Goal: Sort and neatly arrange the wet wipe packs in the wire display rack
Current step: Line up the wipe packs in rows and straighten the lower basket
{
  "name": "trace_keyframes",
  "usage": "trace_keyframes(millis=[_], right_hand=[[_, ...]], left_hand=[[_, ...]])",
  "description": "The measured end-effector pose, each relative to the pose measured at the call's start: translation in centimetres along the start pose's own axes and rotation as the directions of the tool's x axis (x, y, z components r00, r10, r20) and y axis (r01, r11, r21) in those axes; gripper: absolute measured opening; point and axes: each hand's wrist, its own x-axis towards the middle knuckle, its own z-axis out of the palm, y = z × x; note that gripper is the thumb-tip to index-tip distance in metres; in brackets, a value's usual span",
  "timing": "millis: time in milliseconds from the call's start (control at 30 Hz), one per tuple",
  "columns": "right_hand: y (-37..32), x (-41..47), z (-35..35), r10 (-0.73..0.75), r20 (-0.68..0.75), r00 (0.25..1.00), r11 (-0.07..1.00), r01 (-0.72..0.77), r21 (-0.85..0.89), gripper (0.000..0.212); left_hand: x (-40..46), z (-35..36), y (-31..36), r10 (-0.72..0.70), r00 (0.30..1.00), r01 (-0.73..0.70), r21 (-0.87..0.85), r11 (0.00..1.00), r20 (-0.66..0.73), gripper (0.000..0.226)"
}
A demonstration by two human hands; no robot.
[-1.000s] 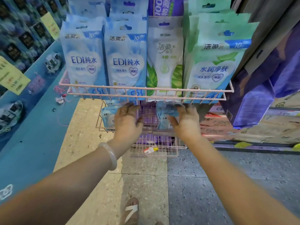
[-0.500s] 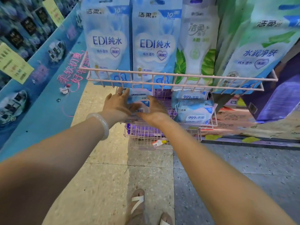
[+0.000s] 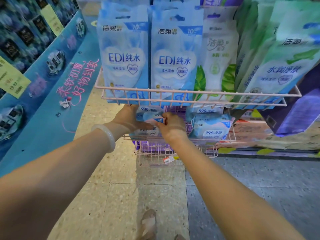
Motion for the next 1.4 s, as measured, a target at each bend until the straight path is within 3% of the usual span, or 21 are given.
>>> trace_keyframes(millis=[33,133,167,300,400,500,567,633,667,800,900,1033,1167,1233,1333,1400], right_hand=[[0.2,0.1,0.1,0.014,-0.002,1.000,1.000,-0.014,-0.010,0.049],[0.5,0.3,0.1,0.052,-0.007,0.999,0.998,-0.053,-0.037,0.038],[0.5,0.3,0.1,0.058,-0.005,0.998,0.998,-0.058,-0.040,0.037],[0.5,-0.1,0.0,0.033,0.047,0.998,0.999,-0.031,-0.027,0.042],[0.9,-1.0,-0.8,-0.010,0.042,0.999,0.999,0.008,0.041,0.052],[3.0,-2.3,-2.6,-0.112,-0.191,0.975,0.994,0.109,-0.023,0.037],[5.1,-3.2,-4.2,-0.185,-0.388,0.903,0.980,0.141,-0.141,0.032],[7.4,-3.7,-5.5,-0.201,-0.527,0.826,0.966,0.076,-0.248,0.033],[8.5,-3.8,-5.9,-0.185,-0.538,0.822,0.958,0.029,-0.285,0.038],[11.7,-3.9,-5.7,-0.098,-0.254,0.962,0.916,-0.012,-0.400,0.063],[12.4,-2.9,-5.8,-0.088,-0.145,0.985,0.904,0.018,-0.427,0.072],[12.0,-1.5,-6.5,0.045,-0.005,0.999,0.870,-0.041,-0.492,0.085],[11.7,-1.6,-6.9,0.071,0.058,0.996,0.871,-0.033,-0.491,0.098],[11.6,-2.3,-7.2,0.003,0.013,1.000,0.892,0.003,-0.451,0.097],[11.7,-4.3,-7.1,-0.258,-0.198,0.946,0.881,0.146,-0.450,0.082],[11.6,-6.1,-6.6,-0.288,-0.200,0.936,0.887,0.182,-0.425,0.071]], left_hand=[[0.0,0.3,0.1,-0.017,1.000,0.018,0.037,0.999,-0.023,0.079],[-0.4,1.2,0.3,-0.015,0.982,0.085,0.375,0.923,-0.186,0.089],[-0.6,1.3,0.3,-0.013,0.976,0.102,0.404,0.909,-0.217,0.092],[-1.1,1.6,0.7,-0.063,0.984,0.109,0.285,0.952,-0.164,0.091],[-2.0,1.7,0.9,-0.101,0.988,0.129,0.266,0.955,-0.117,0.074],[-2.5,1.3,0.8,-0.125,0.984,0.161,0.322,0.933,-0.127,0.062],[-2.3,1.4,0.7,-0.120,0.980,0.177,0.425,0.888,-0.158,0.062],[-2.0,1.7,0.6,-0.089,0.978,0.177,0.517,0.838,-0.190,0.064],[-2.0,2.0,0.6,-0.091,0.977,0.183,0.527,0.830,-0.195,0.066],[-2.6,4.0,1.0,-0.014,0.983,0.108,0.522,0.846,-0.181,0.073],[-3.5,5.8,1.6,0.064,0.994,-0.015,0.472,0.881,-0.087,0.076],[-3.2,5.3,2.1,-0.004,1.000,-0.003,0.489,0.872,0.014,0.084],[-4.5,4.8,2.4,0.006,0.998,0.022,0.437,0.899,-0.063,0.092],[-5.9,5.2,2.5,0.034,0.993,0.016,0.424,0.906,-0.110,0.091],[-7.8,5.7,2.8,0.026,0.991,0.034,0.439,0.898,-0.130,0.086],[-8.8,5.8,3.4,0.017,0.992,0.039,0.420,0.907,-0.129,0.083]])
